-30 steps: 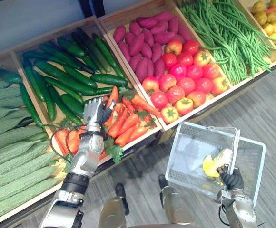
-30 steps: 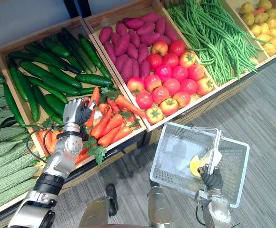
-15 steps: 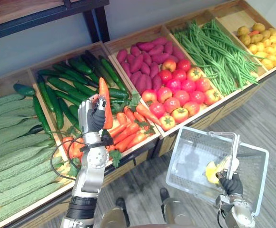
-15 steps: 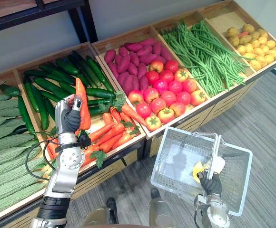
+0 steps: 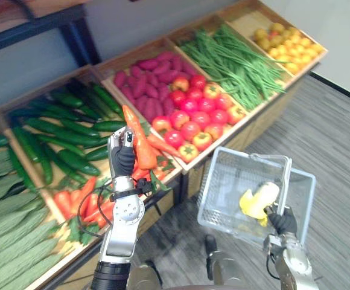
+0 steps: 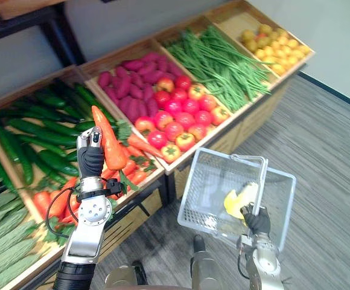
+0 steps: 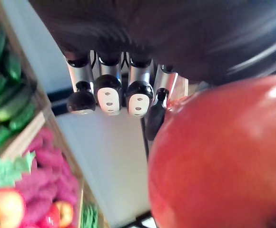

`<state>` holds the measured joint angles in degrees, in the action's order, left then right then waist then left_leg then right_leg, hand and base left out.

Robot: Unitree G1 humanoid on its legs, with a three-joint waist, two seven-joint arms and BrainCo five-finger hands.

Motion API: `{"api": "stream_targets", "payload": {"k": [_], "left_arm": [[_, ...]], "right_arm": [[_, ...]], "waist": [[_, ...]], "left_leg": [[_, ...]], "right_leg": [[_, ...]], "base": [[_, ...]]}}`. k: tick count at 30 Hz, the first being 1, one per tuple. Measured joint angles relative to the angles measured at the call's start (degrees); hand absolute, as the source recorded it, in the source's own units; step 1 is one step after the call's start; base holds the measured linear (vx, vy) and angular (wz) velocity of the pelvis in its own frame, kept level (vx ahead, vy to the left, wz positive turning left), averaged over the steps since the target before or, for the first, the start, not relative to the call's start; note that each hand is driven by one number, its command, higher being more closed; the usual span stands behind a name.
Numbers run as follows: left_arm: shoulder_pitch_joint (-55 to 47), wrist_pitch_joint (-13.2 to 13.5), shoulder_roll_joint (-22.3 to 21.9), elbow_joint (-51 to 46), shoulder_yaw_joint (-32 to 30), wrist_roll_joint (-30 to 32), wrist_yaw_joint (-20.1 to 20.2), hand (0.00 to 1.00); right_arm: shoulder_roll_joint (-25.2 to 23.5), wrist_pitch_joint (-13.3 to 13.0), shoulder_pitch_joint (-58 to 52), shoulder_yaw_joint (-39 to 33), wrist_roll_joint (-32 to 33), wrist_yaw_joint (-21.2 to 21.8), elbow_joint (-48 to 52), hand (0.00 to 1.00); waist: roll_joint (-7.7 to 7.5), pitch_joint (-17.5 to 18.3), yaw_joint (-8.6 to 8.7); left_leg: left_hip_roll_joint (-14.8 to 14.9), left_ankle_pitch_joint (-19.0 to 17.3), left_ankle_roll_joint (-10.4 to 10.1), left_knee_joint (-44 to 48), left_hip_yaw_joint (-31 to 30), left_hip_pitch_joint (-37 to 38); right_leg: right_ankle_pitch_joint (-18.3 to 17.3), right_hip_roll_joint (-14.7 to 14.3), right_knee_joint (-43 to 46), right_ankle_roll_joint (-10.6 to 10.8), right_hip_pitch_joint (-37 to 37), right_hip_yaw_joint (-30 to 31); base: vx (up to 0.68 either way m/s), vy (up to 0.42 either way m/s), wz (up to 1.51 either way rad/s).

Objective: Pick vegetable in the basket

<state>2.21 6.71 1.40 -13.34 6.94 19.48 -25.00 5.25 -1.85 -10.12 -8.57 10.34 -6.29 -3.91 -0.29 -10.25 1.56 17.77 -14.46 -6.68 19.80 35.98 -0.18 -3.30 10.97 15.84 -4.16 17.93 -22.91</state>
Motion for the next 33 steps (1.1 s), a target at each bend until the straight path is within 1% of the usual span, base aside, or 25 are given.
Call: {"api": "stream_targets", "payload": {"k": [1, 2, 3, 4, 5, 6, 7, 8, 9, 10, 11, 12, 13, 14, 15, 16, 17, 18, 19, 20, 21, 23, 26, 27, 33], "left_arm": [[0.45, 0.82, 0.02, 0.86, 0.64, -1.41, 0.26, 1.0], [0.68, 1.15, 0.0, 1.7, 1.22, -2.34, 0.66, 1.0], [1.22, 1.39, -0.41, 4.2, 3.1, -4.31, 1.81, 1.0], [1.4, 1.49, -0.91, 5.87, 4.51, -5.89, 2.75, 1.0], [2.15, 1.8, -1.52, 7.89, 6.55, -8.96, 3.9, 1.0], [2.96, 2.12, -1.63, 9.13, 7.3, -11.64, 4.65, 1.0], [4.61, 2.3, -1.91, 11.57, 9.17, -15.97, 6.16, 1.0], [5.29, 2.39, -2.07, 13.16, 10.57, -19.42, 7.13, 1.0], [5.38, 2.53, -2.2, 13.64, 11.08, -20.19, 7.41, 1.0], [5.62, 2.7, -2.41, 14.05, 12.69, -21.26, 7.59, 1.0], [5.57, 2.72, -2.17, 14.25, 13.9, -21.54, 7.73, 1.0], [5.59, 2.73, -2.2, 14.65, 14.13, -21.47, 7.87, 1.0], [5.63, 2.71, -2.12, 15.4, 14.19, -21.1, 8.24, 1.0], [5.87, 2.69, -1.97, 16.45, 14.41, -20.93, 8.53, 1.0], [5.97, 2.65, -1.96, 17.39, 14.95, -20.02, 8.54, 1.0], [5.99, 2.63, -2.46, 17.99, 15.63, -18.88, 8.61, 1.0], [6.08, 2.52, -1.71, 19.09, 16.37, -17.33, 8.99, 1.0], [6.15, 2.47, -1.29, 19.46, 16.73, -16.48, 9.24, 1.0], [6.32, 2.45, -0.96, 19.75, 17.3, -15.17, 9.88, 1.0], [6.45, 2.41, -0.91, 19.91, 17.47, -14.24, 9.92, 1.0], [6.77, 2.3, -0.68, 20.34, 18.42, -13.07, 9.98, 1.0], [8.11, 1.81, -0.44, 22.25, 20.48, -11.41, 10.17, 1.0], [10.99, 0.48, -0.46, 25.51, 22.85, -8.38, 10.97, 1.0], [12.0, 0.16, -0.49, 26.66, 23.35, -7.3, 11.11, 1.0], [17.0, -1.57, -0.48, 35.16, 23.96, -2.47, 11.25, 1.0]], "right_arm": [[0.23, 0.0, 1.18, 0.0, -0.32, -0.01, 0.0, 1.0], [0.43, -0.01, 1.45, -0.02, -0.34, -0.03, 0.01, 1.0], [1.43, -0.01, 1.75, -0.01, -0.33, -0.13, -0.04, 1.0], [2.39, -0.02, 2.22, 0.15, -0.33, -0.14, -0.07, 1.0], [3.45, 0.0, 3.19, 0.16, -0.33, -0.22, -0.08, 1.0], [3.78, 0.03, 3.62, 0.17, -0.32, -0.28, -0.08, 1.0], [4.29, 0.05, 3.71, 0.21, -0.32, -0.4, -0.08, 1.0], [4.59, 0.06, 3.73, 0.55, -0.28, -1.18, -0.07, 1.0], [4.77, 0.06, 3.82, 0.73, -0.23, -1.43, -0.05, 1.0], [4.77, 0.05, 4.24, 1.31, -0.19, -1.77, -0.04, 1.0], [4.75, 0.05, 5.27, 2.02, -0.08, -2.34, -0.04, 1.0], [4.73, 0.05, 5.93, 2.42, 0.07, -2.4, -0.04, 1.0], [4.71, 0.02, 7.4, 2.97, 0.36, -2.45, -0.03, 1.0], [4.66, -0.12, 8.6, 3.72, 0.38, -2.46, 0.01, 1.0], [5.14, -0.12, 8.9, 3.86, 0.38, -2.54, 0.4, 1.0], [6.33, -0.12, 8.74, 4.17, 0.45, -2.53, 1.32, 1.0], [6.32, -0.17, 8.3, 4.2, 0.52, -2.41, 1.59, 1.0], [6.34, -0.19, 7.69, 4.64, 0.59, -2.26, 2.53, 1.0], [6.35, -0.18, 7.15, 5.33, 1.29, -2.02, 4.43, 1.0], [6.32, -0.17, 6.72, 5.79, 2.01, -1.55, 5.33, 1.0], [6.47, -0.18, 5.74, 6.9, 2.73, -0.66, 7.01, 1.0], [6.51, -0.13, 5.12, 9.16, 4.01, 1.02, 8.1, 1.0], [6.45, 0.03, 4.19, 13.4, 7.17, 3.9, 8.11, 1.0], [6.41, 0.25, 4.03, 14.87, 8.08, 4.78, 8.11, 1.0], [6.46, 0.82, 3.79, 20.44, 10.81, 7.91, 8.16, 1.0]], "waist": [[-0.23, 0.12, 0.76], [-0.31, 0.16, 1.07], [0.35, 0.13, 2.11], [1.51, 0.36, 2.73], [2.59, 0.49, 3.84], [2.78, 0.39, 4.07], [2.74, 0.35, 4.11], [2.57, 0.22, 4.14], [2.59, 0.24, 4.04], [2.28, 0.05, 4.01], [2.25, 0.03, 3.75], [1.98, -0.14, 3.73], [2.14, -0.09, 3.48], [2.25, -0.1, 3.24], [2.72, -0.03, 2.87], [4.47, 0.03, 2.74], [4.46, -0.26, 2.74], [3.69, -0.07, 3.21], [2.4, -0.15, 4.03], [1.91, -0.09, 4.06], [1.57, 0.0, 4.11], [1.65, 0.03, 4.36], [1.62, 0.03, 4.73], [1.62, 0.03, 5.37], [1.61, 0.04, 6.32]], "left_leg": [[0.21, 0.2, -0.6, -1.1, 2.68, 2.04], [0.21, 0.27, -1.09, -1.59, 4.19, 3.35], [0.63, 0.78, -1.95, -1.88, 6.39, 6.33], [1.65, 0.93, -2.09, -1.17, 6.55, 7.29], [3.73, 1.15, -1.78, 2.26, 6.27, 7.71], [4.85, 1.85, -0.71, 5.14, 5.76, 7.64], [6.75, 4.8, 3.09, 11.72, 3.13, 6.83], [7.64, 7.57, 4.59, 18.62, -1.97, 5.41], [6.74, 6.16, 3.33, 20.99, -5.11, 4.46], [3.63, 2.34, 2.28, 23.76, -10.96, 1.63], [0.0, -0.49, 3.26, 22.72, -15.58, -0.95], [-1.77, -1.52, 3.67, 21.45, -17.43, -2.2], [-5.11, -2.53, 4.01, 17.35, -21.17, -4.69], [-8.11, -2.39, 3.81, 12.0, -25.09, -6.53], [-9.74, -1.16, 2.84, 6.39, -27.4, -7.22], [-9.58, 5.4, 1.88, -0.08, -29.81, -7.18], [-9.67, 5.73, 2.54, -0.14, -28.9, -6.66], [-10.04, 5.56, 2.82, -1.12, -28.28, -5.86], [-11.38, 5.74, 3.24, -3.72, -26.64, -4.62], [-12.08, 6.14, 3.52, -5.25, -25.71, -4.13], [-13.19, 6.75, 4.12, -7.75, -23.93, -3.41], [-14.31, 7.1, 4.78, -9.92, -21.73, -2.35], [-14.45, 6.98, 5.01, -10.39, -20.23, -1.88], [-14.47, 6.98, 5.0, -10.87, -20.16, -1.73], [-14.57, 7.0, 4.98, -13.25, -19.94, 0.45]], "right_leg": [[1.46, 0.4, -0.01, 0.83, 0.17, -2.57], [2.99, -0.01, -0.08, 1.66, 0.26, -1.9], [4.85, -1.62, 0.48, 2.63, 0.24, 0.49], [4.57, -3.25, 0.83, 2.8, 0.18, 1.81], [3.99, -5.38, 0.98, 2.46, -0.09, 3.78], [3.72, -6.32, 0.91, 2.27, -0.5, 4.68], [3.48, -7.66, -0.15, 2.1, -2.55, 6.93], [3.51, -8.32, -2.65, 2.04, -5.99, 9.32], [3.53, -8.42, -3.66, 2.06, -7.37, 10.56], [3.53, -8.26, -5.4, 2.08, -9.87, 12.93], [3.58, -8.03, -6.73, 2.16, -11.73, 15.53], [3.48, -8.01, -7.34, 2.04, -12.39, 17.03], [3.57, -7.9, -8.09, 2.26, -13.09, 19.88], [3.96, -7.89, -8.2, 3.58, -13.28, 22.55], [3.91, -8.45, -8.04, 4.89, -13.37, 24.37], [3.81, -10.2, -8.17, 5.73, -13.77, 26.32], [3.6, -10.58, -8.69, 6.89, -14.62, 28.78], [3.92, -9.82, -9.9, 7.31, -14.95, 29.53], [4.67, -8.47, -11.61, 8.3, -14.85, 30.92], [4.94, -7.82, -12.3, 8.47, -14.51, 31.72], [5.65, -6.82, -13.7, 9.26, -14.02, 33.36], [6.31, -5.89, -15.21, 10.2, -13.64, 35.56], [6.58, -5.81, -16.32, 10.24, -13.45, 37.14], [6.59, -5.85, -16.65, 10.23, -13.37, 37.25], [6.62, -5.95, -16.98, 10.2, -13.88, 37.71]], "base": [[0.15, -0.089, -1.47], [0.2, -0.103, -1.46], [0.25, -0.095, -1.21], [0.32, -0.125, -1.39], [0.28, -0.109, -1.1], [0.3, -0.116, -1.12], [0.33, -0.095, -1.01], [0.32, -0.059, -1.01], [0.3, 0.017, -0.97], [0.26, 0.091, -1.02], [0.28, 0.137, -1.02], [0.23, 0.172, -1.16], [0.18, 0.212, -1.23], [0.11, 0.205, -1.42], [0.08, 0.24, -1.28], [0.08, 0.286, -1.22], [0.09, 0.283, -0.86], [0.11, 0.245, -0.66], [0.08, 0.151, -0.34], [0.1, 0.158, -0.52], [0.09, 0.145, -0.49], [0.13, 0.144, -0.5], [0.15, 0.07, -0.28], [0.13, 0.023, -0.1], [0.08, 0.009, -0.12]]}}
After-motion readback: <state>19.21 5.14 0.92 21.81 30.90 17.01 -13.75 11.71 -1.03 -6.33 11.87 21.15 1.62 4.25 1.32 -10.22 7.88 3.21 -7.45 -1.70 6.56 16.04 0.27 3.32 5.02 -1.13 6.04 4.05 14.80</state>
